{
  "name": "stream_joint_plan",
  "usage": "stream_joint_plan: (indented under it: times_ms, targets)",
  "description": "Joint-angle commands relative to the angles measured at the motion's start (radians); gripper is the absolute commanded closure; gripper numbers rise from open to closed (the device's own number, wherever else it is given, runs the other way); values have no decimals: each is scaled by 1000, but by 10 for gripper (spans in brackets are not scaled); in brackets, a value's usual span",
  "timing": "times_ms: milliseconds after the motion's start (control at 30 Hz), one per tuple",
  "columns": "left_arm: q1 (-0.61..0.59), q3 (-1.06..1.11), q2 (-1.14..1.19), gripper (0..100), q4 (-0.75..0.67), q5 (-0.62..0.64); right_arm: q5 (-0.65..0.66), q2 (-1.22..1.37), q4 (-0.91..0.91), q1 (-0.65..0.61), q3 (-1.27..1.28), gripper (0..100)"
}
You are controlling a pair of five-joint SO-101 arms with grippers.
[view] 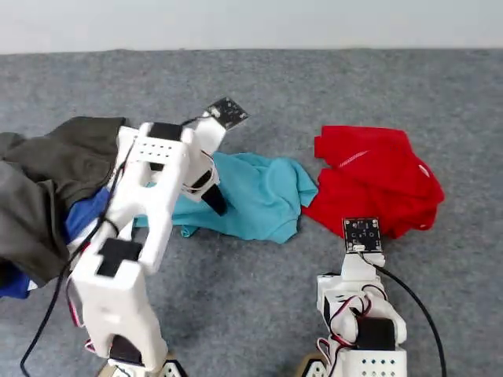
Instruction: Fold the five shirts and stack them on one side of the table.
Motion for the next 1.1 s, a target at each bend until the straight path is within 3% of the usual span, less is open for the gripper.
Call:
stream_joint_plan:
  times_ms: [0,200,433,633,833,1067]
  targets:
    - [-23,-39,55,769,-121,25,-6,-12,2,-5,17,988]
    - [-20,-41,40,994,-114,-32,-6,-12,2,-5,17,988]
    - [-25,-39,-249,987,58,-38,-6,-12,2,-5,17,988]
    - [-72,-38,-603,987,69,-20,-6,-12,2,-5,17,988]
    - [-245,-38,-848,987,60,-18,-6,-12,2,-5,17,988]
    - [-577,-33,-914,987,58,-34,-6,-12,2,-5,17,988]
